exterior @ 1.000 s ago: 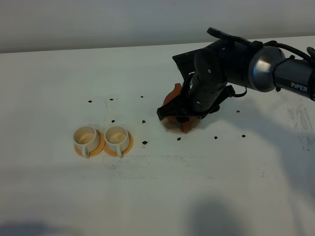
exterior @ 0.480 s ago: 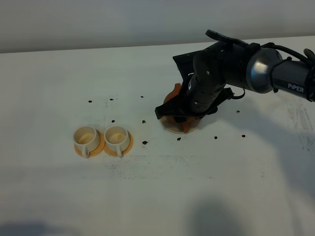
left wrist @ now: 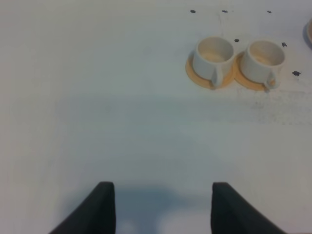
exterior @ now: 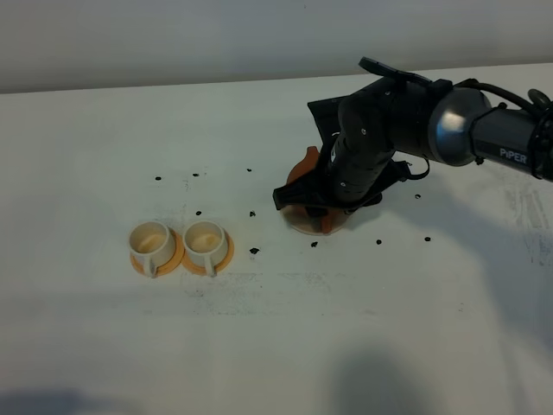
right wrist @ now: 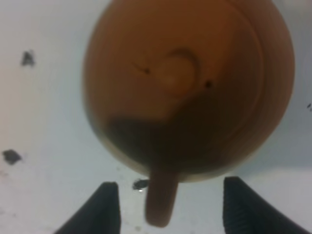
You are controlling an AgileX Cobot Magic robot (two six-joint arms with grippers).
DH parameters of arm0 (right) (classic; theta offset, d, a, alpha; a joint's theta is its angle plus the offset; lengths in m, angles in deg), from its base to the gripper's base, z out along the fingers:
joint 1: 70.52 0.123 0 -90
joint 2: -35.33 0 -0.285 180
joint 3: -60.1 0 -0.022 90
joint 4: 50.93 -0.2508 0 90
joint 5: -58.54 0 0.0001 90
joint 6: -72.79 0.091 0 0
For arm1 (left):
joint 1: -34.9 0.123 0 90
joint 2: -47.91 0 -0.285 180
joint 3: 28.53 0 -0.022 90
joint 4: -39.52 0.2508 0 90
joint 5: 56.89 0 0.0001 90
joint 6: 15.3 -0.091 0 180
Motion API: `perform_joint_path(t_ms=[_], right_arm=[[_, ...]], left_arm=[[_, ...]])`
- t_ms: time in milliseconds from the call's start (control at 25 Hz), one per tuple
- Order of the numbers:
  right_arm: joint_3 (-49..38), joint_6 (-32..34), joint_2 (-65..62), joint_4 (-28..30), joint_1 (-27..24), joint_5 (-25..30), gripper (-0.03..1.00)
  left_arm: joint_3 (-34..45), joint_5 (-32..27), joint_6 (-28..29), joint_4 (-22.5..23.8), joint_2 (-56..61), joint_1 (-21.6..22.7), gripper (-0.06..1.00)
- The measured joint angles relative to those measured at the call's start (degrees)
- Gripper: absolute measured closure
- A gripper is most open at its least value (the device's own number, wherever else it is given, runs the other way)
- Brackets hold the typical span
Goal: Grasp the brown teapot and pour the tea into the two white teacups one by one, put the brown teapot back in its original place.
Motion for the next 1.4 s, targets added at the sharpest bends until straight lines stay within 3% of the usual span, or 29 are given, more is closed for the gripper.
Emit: perform_joint_path(t_ms=[1400], right_arm=[[0.0, -0.08, 1.58, 2.59, 0.0, -1.23, 0.49]], left_arm=[[0.0, 0.0, 0.0, 0.0, 0.0, 0.0, 0.5]])
